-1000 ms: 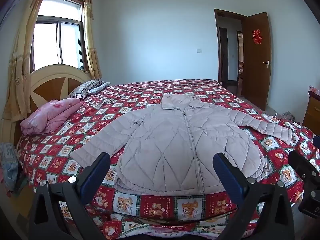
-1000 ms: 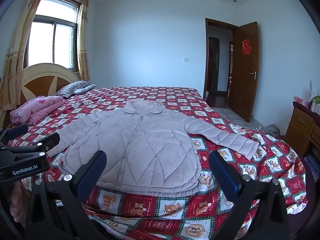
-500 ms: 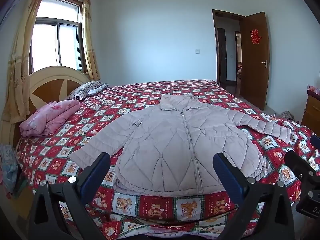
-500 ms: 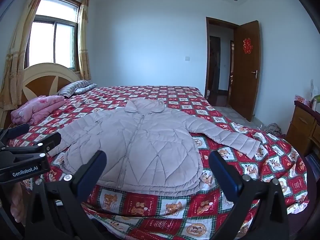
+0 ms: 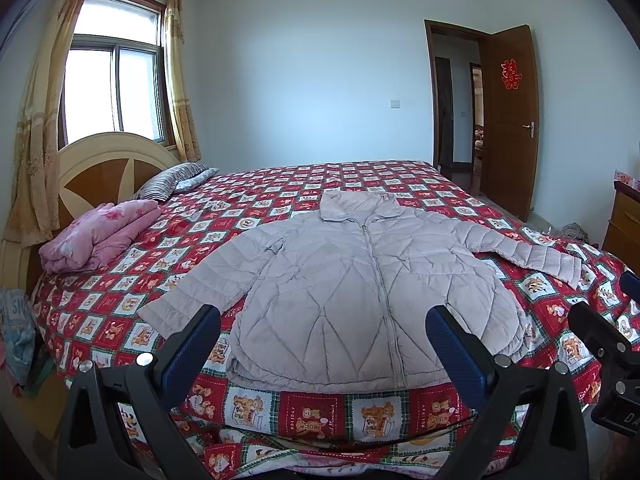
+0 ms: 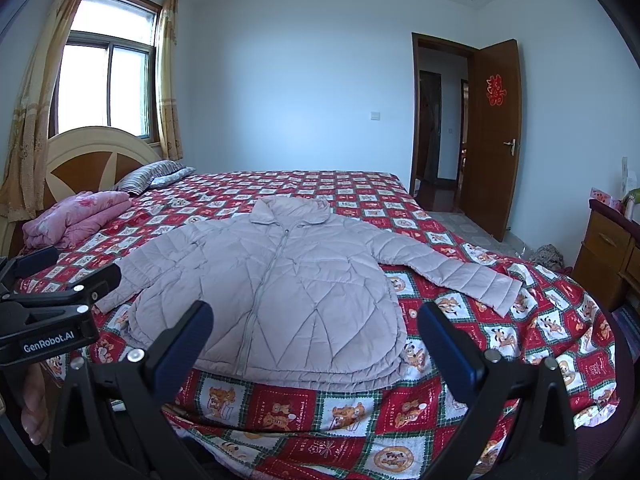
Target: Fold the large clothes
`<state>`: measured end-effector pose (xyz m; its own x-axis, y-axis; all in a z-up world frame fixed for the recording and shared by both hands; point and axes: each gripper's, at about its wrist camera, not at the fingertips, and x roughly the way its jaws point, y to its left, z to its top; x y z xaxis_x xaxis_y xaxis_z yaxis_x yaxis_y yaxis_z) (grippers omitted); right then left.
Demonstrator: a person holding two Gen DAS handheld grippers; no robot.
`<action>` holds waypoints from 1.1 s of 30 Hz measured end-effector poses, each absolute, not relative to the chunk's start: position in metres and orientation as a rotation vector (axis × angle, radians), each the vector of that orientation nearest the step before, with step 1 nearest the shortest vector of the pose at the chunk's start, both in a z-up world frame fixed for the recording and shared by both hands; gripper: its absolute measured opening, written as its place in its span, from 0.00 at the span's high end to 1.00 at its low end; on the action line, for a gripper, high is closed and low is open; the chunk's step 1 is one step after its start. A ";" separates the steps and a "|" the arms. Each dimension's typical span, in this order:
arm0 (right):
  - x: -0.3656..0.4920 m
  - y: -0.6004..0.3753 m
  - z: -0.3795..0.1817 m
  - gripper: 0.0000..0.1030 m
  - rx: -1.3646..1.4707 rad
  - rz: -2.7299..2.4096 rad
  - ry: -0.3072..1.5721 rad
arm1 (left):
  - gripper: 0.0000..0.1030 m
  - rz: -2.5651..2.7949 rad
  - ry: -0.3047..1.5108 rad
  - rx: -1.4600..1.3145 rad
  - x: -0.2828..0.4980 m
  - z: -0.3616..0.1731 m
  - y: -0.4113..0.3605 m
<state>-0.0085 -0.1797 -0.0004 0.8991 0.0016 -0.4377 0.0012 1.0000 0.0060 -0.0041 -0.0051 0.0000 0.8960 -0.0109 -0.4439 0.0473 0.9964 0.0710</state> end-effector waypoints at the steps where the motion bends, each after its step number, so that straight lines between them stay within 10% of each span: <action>1: -0.008 -0.180 0.000 0.00 0.006 0.001 0.454 | 0.01 -0.030 0.460 0.081 -0.004 0.000 -0.005; 33: -0.010 -0.166 -0.010 0.00 0.008 0.012 0.464 | 0.01 -0.035 0.452 0.068 -0.003 0.003 -0.001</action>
<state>-0.0101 -0.1661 -0.0100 0.8943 0.0129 -0.4473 -0.0095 0.9999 0.0100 -0.0030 -0.0013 0.0035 0.8991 -0.0190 -0.4374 0.0491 0.9971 0.0578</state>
